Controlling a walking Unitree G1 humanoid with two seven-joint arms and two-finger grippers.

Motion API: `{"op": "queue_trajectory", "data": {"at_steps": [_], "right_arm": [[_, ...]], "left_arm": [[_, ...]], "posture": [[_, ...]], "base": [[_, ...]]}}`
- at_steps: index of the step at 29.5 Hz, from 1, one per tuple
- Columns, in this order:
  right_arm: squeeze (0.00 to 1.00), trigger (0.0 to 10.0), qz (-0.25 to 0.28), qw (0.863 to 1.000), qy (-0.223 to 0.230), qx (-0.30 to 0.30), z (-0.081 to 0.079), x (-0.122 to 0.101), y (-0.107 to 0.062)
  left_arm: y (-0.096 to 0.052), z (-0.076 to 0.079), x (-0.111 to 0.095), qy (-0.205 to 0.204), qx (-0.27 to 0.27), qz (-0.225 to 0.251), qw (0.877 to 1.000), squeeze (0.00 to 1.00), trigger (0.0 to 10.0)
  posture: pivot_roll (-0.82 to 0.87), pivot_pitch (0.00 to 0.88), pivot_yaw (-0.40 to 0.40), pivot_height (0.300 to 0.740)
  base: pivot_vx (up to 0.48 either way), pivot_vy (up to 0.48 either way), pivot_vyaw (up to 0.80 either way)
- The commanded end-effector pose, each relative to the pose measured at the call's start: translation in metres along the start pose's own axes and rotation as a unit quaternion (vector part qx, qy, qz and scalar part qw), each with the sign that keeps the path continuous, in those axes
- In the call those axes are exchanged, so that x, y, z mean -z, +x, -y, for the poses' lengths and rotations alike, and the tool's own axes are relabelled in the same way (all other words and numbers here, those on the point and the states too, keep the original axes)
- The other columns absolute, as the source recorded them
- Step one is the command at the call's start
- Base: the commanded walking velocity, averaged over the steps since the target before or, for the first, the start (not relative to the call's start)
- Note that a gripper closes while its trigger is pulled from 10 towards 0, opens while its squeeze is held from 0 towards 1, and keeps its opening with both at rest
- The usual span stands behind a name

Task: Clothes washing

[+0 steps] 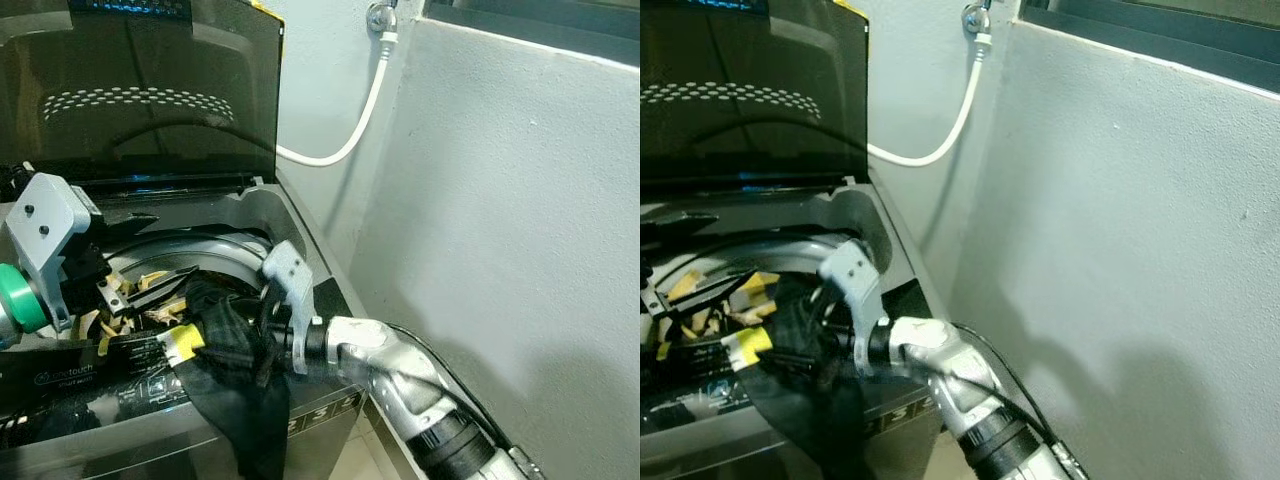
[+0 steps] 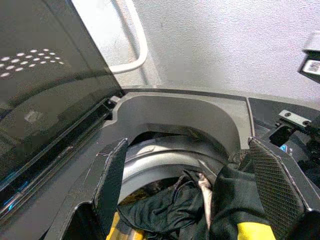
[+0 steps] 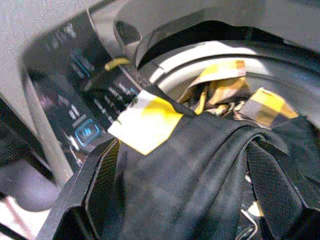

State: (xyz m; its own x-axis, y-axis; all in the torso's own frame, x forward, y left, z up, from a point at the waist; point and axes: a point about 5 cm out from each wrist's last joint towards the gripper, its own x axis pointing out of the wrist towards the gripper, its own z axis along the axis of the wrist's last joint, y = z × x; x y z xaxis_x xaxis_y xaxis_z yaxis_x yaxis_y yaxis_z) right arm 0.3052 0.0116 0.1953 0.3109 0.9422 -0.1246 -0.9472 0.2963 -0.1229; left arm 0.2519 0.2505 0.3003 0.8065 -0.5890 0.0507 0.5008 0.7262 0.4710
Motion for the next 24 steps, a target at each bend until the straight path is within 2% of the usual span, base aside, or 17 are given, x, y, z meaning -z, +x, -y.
{"op": "queue_trajectory", "data": {"at_steps": [1,2,3,4,5,11,12,24], "right_arm": [[0.00,5.3,-0.039,0.999,0.000,0.026,0.007,0.018,-0.009],[0.00,4.3,-0.032,0.999,-0.021,0.016,0.006,0.015,-0.011],[0.00,4.3,-0.032,0.999,-0.021,0.016,0.006,0.015,-0.011],[0.00,3.0,-0.029,0.999,-0.038,0.006,0.005,0.012,-0.012],[0.00,1.0,-0.029,0.998,-0.055,-0.003,0.004,0.009,-0.013],[0.00,1.0,-0.028,0.997,-0.067,-0.008,0.004,0.006,-0.013],[0.00,0.0,-0.021,0.997,-0.072,-0.015,0.004,0.001,-0.012],[0.00,0.0,0.026,0.996,-0.082,-0.029,0.004,-0.020,-0.007]], "left_arm": [[-0.001,0.002,-0.003,0.005,0.006,-0.001,1.000,0.00,10.0],[-0.001,0.002,-0.003,0.007,0.006,-0.001,1.000,0.00,10.0],[-0.001,0.002,-0.003,0.007,0.006,-0.001,1.000,0.00,10.0],[-0.001,0.001,-0.003,0.008,0.005,-0.001,1.000,0.00,10.0],[-0.001,0.001,-0.003,0.009,0.005,-0.001,1.000,0.00,10.0],[-0.001,0.001,-0.003,0.009,0.005,0.000,1.000,0.00,10.0],[-0.001,0.001,-0.004,0.010,0.005,0.002,1.000,0.00,10.0],[-0.003,0.002,-0.005,0.012,-0.006,0.005,1.000,0.00,10.0]], "posture": [[0.07,0.006,-0.074,0.740],[0.07,0.002,-0.071,0.740],[0.07,0.002,-0.071,0.740],[0.07,0.000,-0.071,0.740],[0.07,0.000,-0.071,0.740],[0.07,0.000,-0.071,0.740],[0.07,0.000,-0.077,0.740],[0.08,0.000,-0.099,0.740]], "base": [[0.000,0.000,0.00],[0.000,0.000,0.00],[0.000,0.000,0.00],[0.000,0.000,0.00],[0.000,0.000,0.00],[0.000,0.000,0.00],[0.000,0.000,0.00],[0.000,0.000,0.00]]}}
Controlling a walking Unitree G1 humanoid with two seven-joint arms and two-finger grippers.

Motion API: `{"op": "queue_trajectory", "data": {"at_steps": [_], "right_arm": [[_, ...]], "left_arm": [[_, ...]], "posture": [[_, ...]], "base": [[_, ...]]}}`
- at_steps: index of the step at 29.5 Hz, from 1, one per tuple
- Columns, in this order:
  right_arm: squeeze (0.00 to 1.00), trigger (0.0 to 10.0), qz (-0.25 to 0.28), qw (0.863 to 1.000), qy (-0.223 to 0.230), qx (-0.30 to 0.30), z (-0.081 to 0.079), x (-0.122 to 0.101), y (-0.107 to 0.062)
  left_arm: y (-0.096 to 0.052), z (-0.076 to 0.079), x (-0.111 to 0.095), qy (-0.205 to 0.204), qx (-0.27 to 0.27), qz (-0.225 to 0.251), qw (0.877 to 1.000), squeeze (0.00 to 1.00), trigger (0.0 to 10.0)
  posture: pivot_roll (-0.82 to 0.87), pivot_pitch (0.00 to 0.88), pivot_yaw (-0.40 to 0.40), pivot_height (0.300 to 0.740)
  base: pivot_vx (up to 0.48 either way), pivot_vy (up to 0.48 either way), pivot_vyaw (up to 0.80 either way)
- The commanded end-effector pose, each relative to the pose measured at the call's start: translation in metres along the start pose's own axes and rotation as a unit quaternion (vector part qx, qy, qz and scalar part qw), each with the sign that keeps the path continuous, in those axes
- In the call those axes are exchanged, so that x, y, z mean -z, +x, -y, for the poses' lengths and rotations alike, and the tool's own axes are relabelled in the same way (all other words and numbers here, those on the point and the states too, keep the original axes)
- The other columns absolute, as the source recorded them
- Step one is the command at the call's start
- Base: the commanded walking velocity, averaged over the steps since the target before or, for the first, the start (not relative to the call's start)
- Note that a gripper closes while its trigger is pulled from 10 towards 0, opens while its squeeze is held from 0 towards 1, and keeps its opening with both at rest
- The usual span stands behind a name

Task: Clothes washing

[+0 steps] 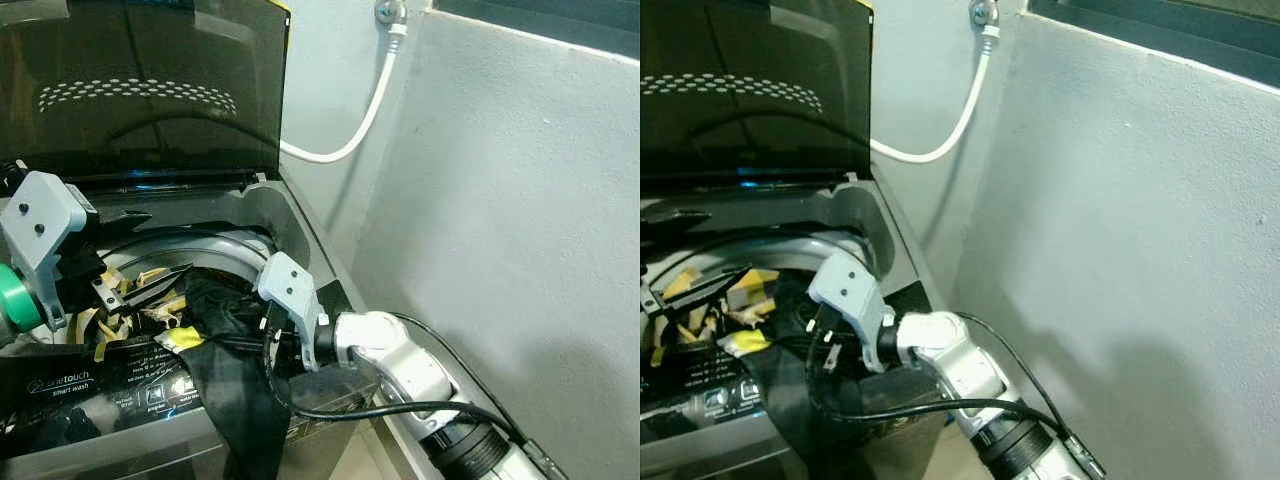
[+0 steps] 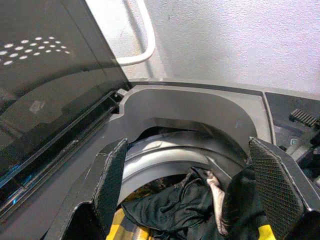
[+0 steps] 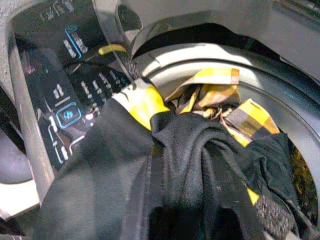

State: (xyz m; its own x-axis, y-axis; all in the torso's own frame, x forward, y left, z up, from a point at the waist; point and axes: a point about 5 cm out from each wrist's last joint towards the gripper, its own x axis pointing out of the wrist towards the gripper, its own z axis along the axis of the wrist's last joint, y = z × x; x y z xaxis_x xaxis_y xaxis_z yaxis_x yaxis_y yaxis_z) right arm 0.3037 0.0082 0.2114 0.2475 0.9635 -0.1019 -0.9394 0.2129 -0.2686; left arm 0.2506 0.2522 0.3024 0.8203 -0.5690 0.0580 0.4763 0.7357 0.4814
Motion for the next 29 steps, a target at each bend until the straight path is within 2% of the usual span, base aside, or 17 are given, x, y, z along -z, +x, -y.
{"op": "queue_trajectory", "data": {"at_steps": [1,6,10,11,12,14,15,16,17,18,20,21,22,23,25,27,29], "right_arm": [[0.00,0.0,0.016,1.000,-0.002,0.002,0.006,-0.008,-0.001],[0.00,0.0,0.028,1.000,-0.001,0.004,0.014,-0.017,0.000],[0.00,0.0,0.045,0.998,-0.024,0.030,0.040,-0.040,0.002],[0.00,0.0,0.045,0.998,-0.024,0.030,0.040,-0.040,0.002],[0.00,0.0,0.061,0.996,-0.036,0.057,0.054,-0.056,0.002],[0.00,0.0,0.061,0.996,-0.036,0.057,0.054,-0.056,0.002],[0.00,0.0,0.090,0.990,-0.049,0.101,0.072,-0.079,0.000],[0.00,0.0,0.090,0.990,-0.049,0.101,0.072,-0.079,0.000],[0.00,0.0,0.129,0.977,-0.058,0.157,0.092,-0.108,-0.006],[0.00,0.0,0.129,0.977,-0.058,0.157,0.092,-0.108,-0.006],[0.00,0.0,0.224,0.939,-0.058,0.256,0.122,-0.170,-0.029],[0.00,0.0,0.253,0.924,-0.058,0.280,0.128,-0.189,-0.038],[0.00,0.0,0.253,0.924,-0.058,0.280,0.128,-0.189,-0.038],[0.00,0.0,0.294,0.903,-0.055,0.309,0.134,-0.214,-0.054],[0.00,0.0,0.294,0.903,-0.055,0.309,0.134,-0.214,-0.054],[0.00,0.0,0.326,0.887,-0.044,0.325,0.138,-0.226,-0.064],[0.00,0.0,0.337,0.882,-0.036,0.328,0.139,-0.229,-0.066]], "left_arm": [[-0.002,0.004,-0.004,0.005,0.005,0.009,1.000,0.00,10.0],[-0.003,0.004,-0.004,0.004,-0.001,0.010,1.000,0.00,10.0],[-0.004,0.003,-0.004,0.004,-0.007,0.010,1.000,0.00,10.0],[-0.004,0.003,-0.004,0.004,-0.007,0.010,1.000,0.00,10.0],[-0.005,0.003,-0.003,0.005,-0.008,0.009,1.000,0.00,10.0],[-0.005,0.003,-0.003,0.005,-0.008,0.009,1.000,0.00,10.0],[-0.005,0.003,-0.003,0.004,-0.009,0.010,1.000,0.00,10.0],[-0.005,0.003,-0.003,0.004,-0.009,0.010,1.000,0.00,10.0],[-0.005,0.003,-0.003,0.003,-0.010,0.010,1.000,0.00,10.0],[-0.005,0.003,-0.003,0.003,-0.010,0.010,1.000,0.00,10.0],[-0.005,0.005,-0.002,0.001,-0.007,0.011,1.000,0.00,10.0],[-0.005,0.006,-0.003,0.001,-0.006,0.012,1.000,0.00,10.0],[-0.005,0.006,-0.003,0.001,-0.006,0.012,1.000,0.00,10.0],[-0.004,0.007,-0.003,0.003,-0.005,0.014,1.000,0.00,10.0],[-0.004,0.007,-0.003,0.003,-0.005,0.014,1.000,0.00,10.0],[-0.004,0.007,-0.004,0.004,-0.004,0.015,1.000,0.00,10.0],[-0.004,0.008,-0.004,0.004,-0.004,0.014,1.000,0.00,10.0]], "posture": [[0.08,0.000,-0.103,0.740],[0.08,0.000,-0.113,0.740],[0.08,0.000,-0.119,0.740],[0.08,0.000,-0.119,0.740],[0.08,0.000,-0.121,0.740],[0.08,0.000,-0.121,0.740],[0.09,0.000,-0.126,0.740],[0.09,0.000,-0.126,0.740],[0.09,0.000,-0.126,0.740],[0.09,0.000,-0.126,0.740],[0.09,0.000,-0.124,0.740],[0.09,0.000,-0.124,0.740],[0.09,0.000,-0.124,0.740],[0.10,0.000,-0.119,0.740],[0.10,0.000,-0.119,0.740],[0.10,0.000,-0.114,0.740],[0.10,0.000,-0.114,0.740]], "base": [[0.000,0.000,0.00],[0.000,0.000,0.00],[0.000,0.000,0.00],[0.000,0.000,0.00],[0.000,0.000,0.00],[0.000,0.000,0.00],[0.000,0.000,0.00],[0.000,0.000,0.00],[0.000,0.000,0.00],[0.000,0.000,0.00],[0.000,0.000,0.00],[0.000,0.000,0.00],[0.000,0.000,0.00],[0.000,0.000,0.00],[0.000,0.000,0.00],[0.000,0.000,0.00],[0.000,0.000,0.00]]}}
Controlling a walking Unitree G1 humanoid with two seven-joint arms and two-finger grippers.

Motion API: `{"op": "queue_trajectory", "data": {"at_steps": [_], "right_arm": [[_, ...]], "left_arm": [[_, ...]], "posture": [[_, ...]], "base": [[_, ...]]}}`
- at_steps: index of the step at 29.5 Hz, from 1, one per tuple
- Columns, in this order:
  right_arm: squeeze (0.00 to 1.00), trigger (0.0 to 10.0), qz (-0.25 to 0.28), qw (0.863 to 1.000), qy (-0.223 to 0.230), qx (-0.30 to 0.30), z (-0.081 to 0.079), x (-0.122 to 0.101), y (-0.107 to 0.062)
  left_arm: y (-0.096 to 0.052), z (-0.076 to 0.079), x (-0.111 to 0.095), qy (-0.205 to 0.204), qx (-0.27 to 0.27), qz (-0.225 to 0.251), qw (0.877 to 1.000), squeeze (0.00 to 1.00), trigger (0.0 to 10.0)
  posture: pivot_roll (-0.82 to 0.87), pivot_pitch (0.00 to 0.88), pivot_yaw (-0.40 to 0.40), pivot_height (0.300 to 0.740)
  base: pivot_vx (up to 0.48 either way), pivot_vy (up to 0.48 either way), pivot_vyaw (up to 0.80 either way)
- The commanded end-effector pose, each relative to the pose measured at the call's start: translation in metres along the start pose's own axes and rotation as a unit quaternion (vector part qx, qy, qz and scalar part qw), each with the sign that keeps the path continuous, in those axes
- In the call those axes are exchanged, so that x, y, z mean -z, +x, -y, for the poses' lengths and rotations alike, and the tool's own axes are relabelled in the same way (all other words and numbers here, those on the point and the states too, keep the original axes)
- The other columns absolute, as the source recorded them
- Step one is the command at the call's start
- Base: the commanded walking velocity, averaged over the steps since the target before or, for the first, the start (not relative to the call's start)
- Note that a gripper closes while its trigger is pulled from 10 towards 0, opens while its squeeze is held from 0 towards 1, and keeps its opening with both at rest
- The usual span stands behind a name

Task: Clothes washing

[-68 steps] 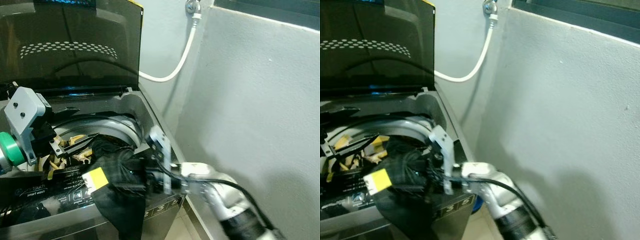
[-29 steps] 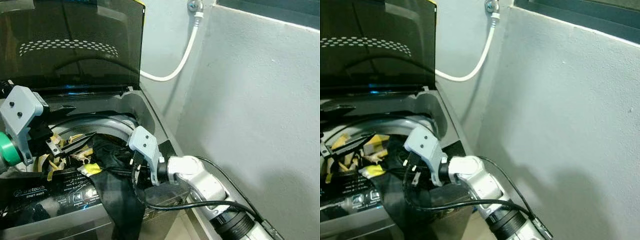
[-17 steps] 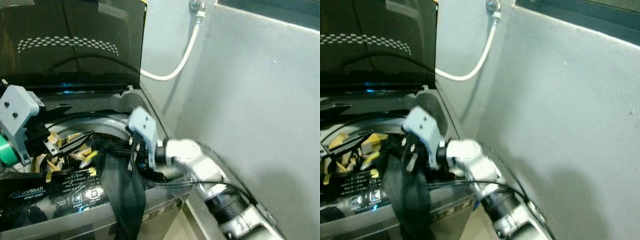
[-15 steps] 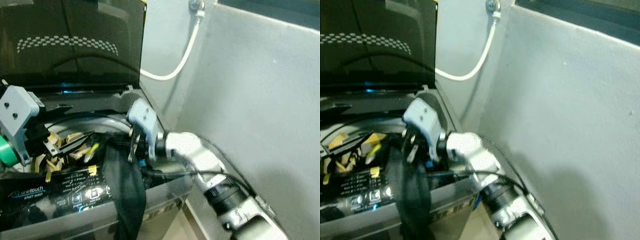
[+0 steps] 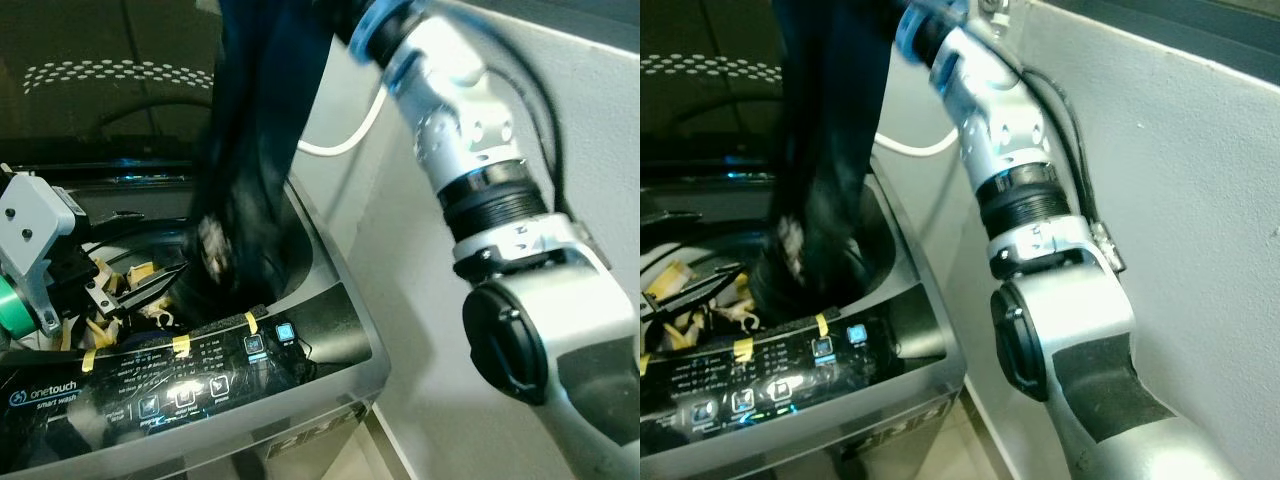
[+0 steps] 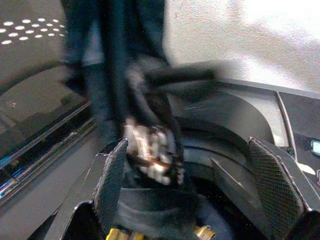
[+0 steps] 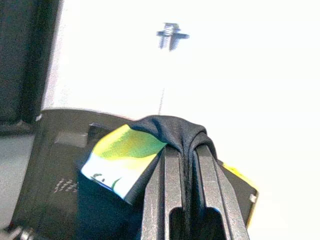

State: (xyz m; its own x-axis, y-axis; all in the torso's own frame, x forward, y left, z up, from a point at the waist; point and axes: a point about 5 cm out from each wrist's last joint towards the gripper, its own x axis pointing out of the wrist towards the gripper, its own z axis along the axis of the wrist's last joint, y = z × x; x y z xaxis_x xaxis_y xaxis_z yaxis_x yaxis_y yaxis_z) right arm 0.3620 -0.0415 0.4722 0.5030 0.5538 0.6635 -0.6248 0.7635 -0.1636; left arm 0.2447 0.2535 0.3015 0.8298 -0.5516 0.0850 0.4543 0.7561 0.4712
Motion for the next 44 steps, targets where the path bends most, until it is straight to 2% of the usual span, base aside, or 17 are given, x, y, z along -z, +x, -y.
{"op": "queue_trajectory", "data": {"at_steps": [1,6,7,11,15,17,21,22,23,29,31,38,39,41,42,43,44], "right_arm": [[0.00,0.0,0.006,1.000,0.024,0.008,0.004,0.001,-0.003],[0.00,0.0,-0.023,0.999,0.030,-0.029,-0.006,0.020,-0.007],[0.00,0.0,-0.072,0.994,0.036,-0.080,-0.021,0.054,-0.020],[0.00,0.0,-0.112,0.985,0.041,-0.121,-0.032,0.081,-0.033],[0.00,0.0,-0.125,0.982,0.042,-0.134,-0.035,0.088,-0.037],[0.00,0.1,-0.240,0.953,0.023,-0.184,-0.042,0.136,-0.071],[0.00,0.1,-0.279,0.939,0.020,-0.200,-0.044,0.150,-0.083],[0.00,2.8,-0.316,0.926,0.025,-0.205,-0.043,0.162,-0.095],[0.00,3.5,-0.333,0.919,0.028,-0.209,-0.042,0.165,-0.099],[0.00,5.6,-0.364,0.900,0.029,-0.239,-0.040,0.168,-0.106],[0.00,10.0,-0.360,0.897,0.043,-0.251,-0.044,0.168,-0.107],[0.00,10.0,-0.327,0.900,0.082,-0.278,-0.060,0.165,-0.102],[0.14,10.0,-0.317,0.902,0.088,-0.281,-0.064,0.163,-0.101],[0.14,10.0,-0.311,0.903,0.092,-0.283,-0.066,0.162,-0.099],[1.00,10.0,-0.287,0.912,0.100,-0.274,-0.070,0.157,-0.093],[1.00,10.0,-0.237,0.931,0.122,-0.248,-0.073,0.146,-0.081],[1.00,10.0,-0.237,0.931,0.122,-0.248,-0.073,0.146,-0.081]], "left_arm": [[0.002,0.006,-0.003,0.009,0.013,0.006,1.000,0.00,10.0],[0.003,0.006,-0.004,0.010,0.016,0.006,1.000,0.00,10.0],[0.005,0.005,-0.004,0.011,0.018,0.006,1.000,0.00,10.0],[0.006,0.005,-0.004,0.008,0.024,0.006,1.000,0.00,10.0],[0.006,0.005,-0.004,0.007,0.027,0.005,1.000,0.00,10.0],[0.007,0.009,-0.001,-0.008,0.066,-0.022,0.998,0.00,10.0],[0.007,0.010,0.001,-0.013,0.080,-0.033,0.996,0.00,10.0],[0.004,0.016,0.005,-0.029,0.116,-0.064,0.991,0.00,10.0],[0.001,0.022,0.008,-0.042,0.142,-0.089,0.985,0.00,10.0],[-0.009,0.027,0.017,-0.075,0.155,-0.144,0.974,0.00,10.0],[-0.012,0.027,0.019,-0.075,0.151,-0.160,0.973,0.00,10.0],[-0.014,0.024,0.020,-0.067,0.139,-0.174,0.973,0.00,10.0],[-0.015,0.024,0.020,-0.066,0.139,-0.176,0.972,0.00,10.0],[-0.015,0.024,0.020,-0.066,0.139,-0.178,0.972,0.00,10.0],[-0.016,0.024,0.019,-0.067,0.140,-0.181,0.971,0.00,10.0],[-0.016,0.024,0.019,-0.068,0.139,-0.182,0.971,0.00,10.0],[-0.016,0.024,0.019,-0.068,0.139,-0.182,0.971,0.00,10.0]], "posture": [[0.10,0.000,-0.109,0.740],[0.10,0.000,-0.103,0.740],[0.09,0.000,-0.094,0.740],[0.09,0.000,-0.089,0.740],[0.09,0.000,-0.088,0.740],[0.09,0.000,-0.066,0.740],[0.09,0.000,-0.066,0.740],[0.09,0.000,-0.062,0.740],[0.08,0.000,-0.064,0.740],[0.08,0.000,-0.067,0.740],[0.08,0.000,-0.067,0.740],[0.09,0.000,-0.074,0.740],[0.09,0.000,-0.077,0.740],[0.09,0.000,-0.077,0.740],[0.10,0.000,-0.078,0.740],[0.10,0.000,-0.078,0.740],[0.10,0.000,-0.078,0.740]], "base": [[0.000,0.000,0.00],[0.000,0.000,0.00],[0.000,0.000,0.00],[0.000,0.000,0.00],[0.000,0.000,0.00],[0.000,0.000,0.00],[0.000,0.000,0.00],[0.000,0.000,0.00],[0.000,0.000,0.00],[0.000,0.000,0.00],[0.000,0.000,0.00],[0.000,0.000,0.00],[0.000,0.000,0.00],[0.000,0.000,0.00],[0.000,0.000,0.00],[0.000,0.000,0.00],[0.000,0.000,0.00]]}}
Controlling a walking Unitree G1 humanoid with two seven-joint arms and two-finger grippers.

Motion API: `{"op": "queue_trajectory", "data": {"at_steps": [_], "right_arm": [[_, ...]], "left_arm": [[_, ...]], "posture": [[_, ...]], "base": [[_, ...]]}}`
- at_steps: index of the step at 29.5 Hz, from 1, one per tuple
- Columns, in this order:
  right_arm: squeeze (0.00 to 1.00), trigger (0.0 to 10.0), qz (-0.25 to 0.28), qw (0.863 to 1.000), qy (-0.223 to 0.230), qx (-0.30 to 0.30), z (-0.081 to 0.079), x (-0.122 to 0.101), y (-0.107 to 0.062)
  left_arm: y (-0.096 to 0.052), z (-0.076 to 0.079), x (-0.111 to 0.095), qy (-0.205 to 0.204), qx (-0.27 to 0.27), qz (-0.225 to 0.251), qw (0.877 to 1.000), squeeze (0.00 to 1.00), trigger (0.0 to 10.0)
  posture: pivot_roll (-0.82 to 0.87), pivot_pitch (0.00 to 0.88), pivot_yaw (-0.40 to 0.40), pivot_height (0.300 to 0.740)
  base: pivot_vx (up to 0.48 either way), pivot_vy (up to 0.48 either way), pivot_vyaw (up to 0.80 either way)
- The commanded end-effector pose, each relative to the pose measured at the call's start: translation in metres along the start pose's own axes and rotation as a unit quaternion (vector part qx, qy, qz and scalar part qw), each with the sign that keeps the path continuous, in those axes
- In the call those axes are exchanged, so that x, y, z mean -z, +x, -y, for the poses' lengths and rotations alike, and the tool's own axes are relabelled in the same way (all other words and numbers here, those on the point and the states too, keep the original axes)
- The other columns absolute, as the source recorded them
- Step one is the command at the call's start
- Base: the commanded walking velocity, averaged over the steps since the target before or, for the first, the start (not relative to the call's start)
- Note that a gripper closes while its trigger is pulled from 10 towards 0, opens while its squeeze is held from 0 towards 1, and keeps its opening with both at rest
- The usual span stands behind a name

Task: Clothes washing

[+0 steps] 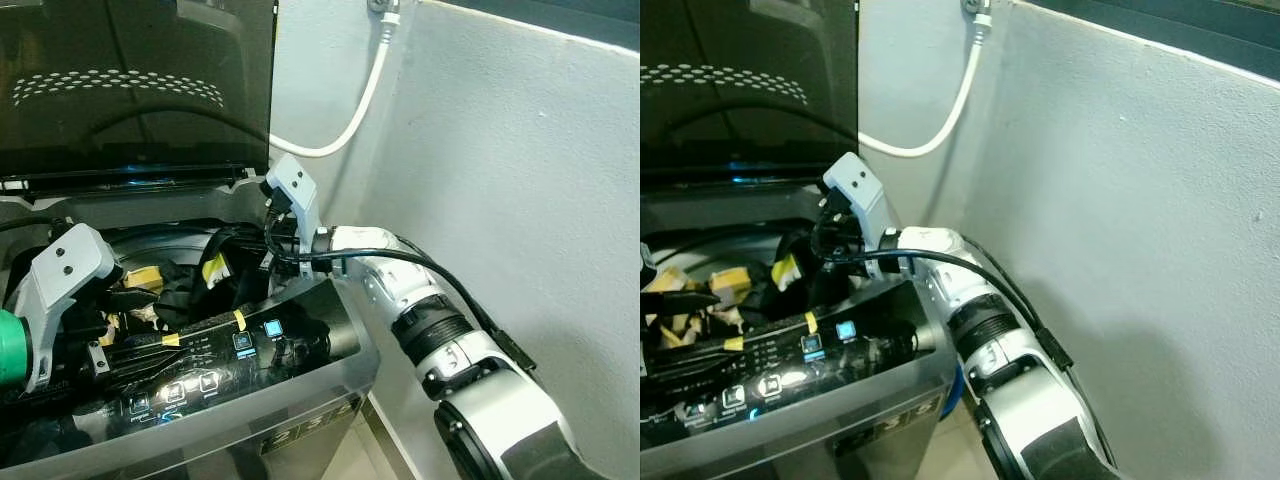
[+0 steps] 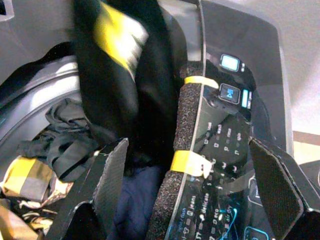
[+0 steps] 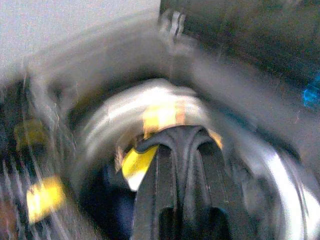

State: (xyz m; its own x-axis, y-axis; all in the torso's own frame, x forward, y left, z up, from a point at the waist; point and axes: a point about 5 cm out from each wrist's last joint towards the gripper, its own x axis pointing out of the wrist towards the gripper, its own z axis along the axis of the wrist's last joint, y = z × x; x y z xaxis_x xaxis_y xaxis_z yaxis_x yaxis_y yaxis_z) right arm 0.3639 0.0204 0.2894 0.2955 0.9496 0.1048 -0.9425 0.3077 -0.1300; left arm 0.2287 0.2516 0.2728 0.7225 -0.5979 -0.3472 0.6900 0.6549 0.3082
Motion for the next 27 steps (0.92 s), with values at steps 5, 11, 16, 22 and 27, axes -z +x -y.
{"op": "queue_trajectory", "data": {"at_steps": [5,11,16,22,27], "right_arm": [[1.00,10.0,0.155,0.984,0.026,0.085,0.013,-0.051,0.000],[0.00,10.0,0.115,0.989,-0.016,0.086,0.015,-0.043,-0.002],[1.00,10.0,0.035,0.995,-0.079,0.047,0.011,-0.027,-0.006],[0.00,10.0,-0.062,0.987,-0.144,-0.021,0.007,-0.010,-0.012],[0.00,10.0,-0.109,0.982,-0.150,-0.038,0.012,-0.003,-0.021]], "left_arm": [[0.000,0.002,-0.002,0.000,-0.001,-0.007,1.000,0.00,10.0],[0.000,0.003,-0.001,0.001,-0.002,-0.007,1.000,0.00,10.0],[0.000,0.003,0.002,-0.001,-0.003,-0.009,1.000,0.00,10.0],[0.002,0.003,0.002,-0.001,0.002,-0.010,1.000,0.00,10.0],[0.002,0.002,0.002,0.003,0.005,-0.012,1.000,0.00,10.0]], "posture": [[0.10,0.000,-0.082,0.740],[0.10,0.000,-0.085,0.740],[0.09,0.000,-0.079,0.740],[0.09,0.000,-0.067,0.740],[0.09,0.000,-0.059,0.740]], "base": [[0.000,0.000,0.00],[0.000,0.000,0.00],[0.000,0.000,0.00],[0.000,0.000,0.00],[0.000,0.000,0.00]]}}
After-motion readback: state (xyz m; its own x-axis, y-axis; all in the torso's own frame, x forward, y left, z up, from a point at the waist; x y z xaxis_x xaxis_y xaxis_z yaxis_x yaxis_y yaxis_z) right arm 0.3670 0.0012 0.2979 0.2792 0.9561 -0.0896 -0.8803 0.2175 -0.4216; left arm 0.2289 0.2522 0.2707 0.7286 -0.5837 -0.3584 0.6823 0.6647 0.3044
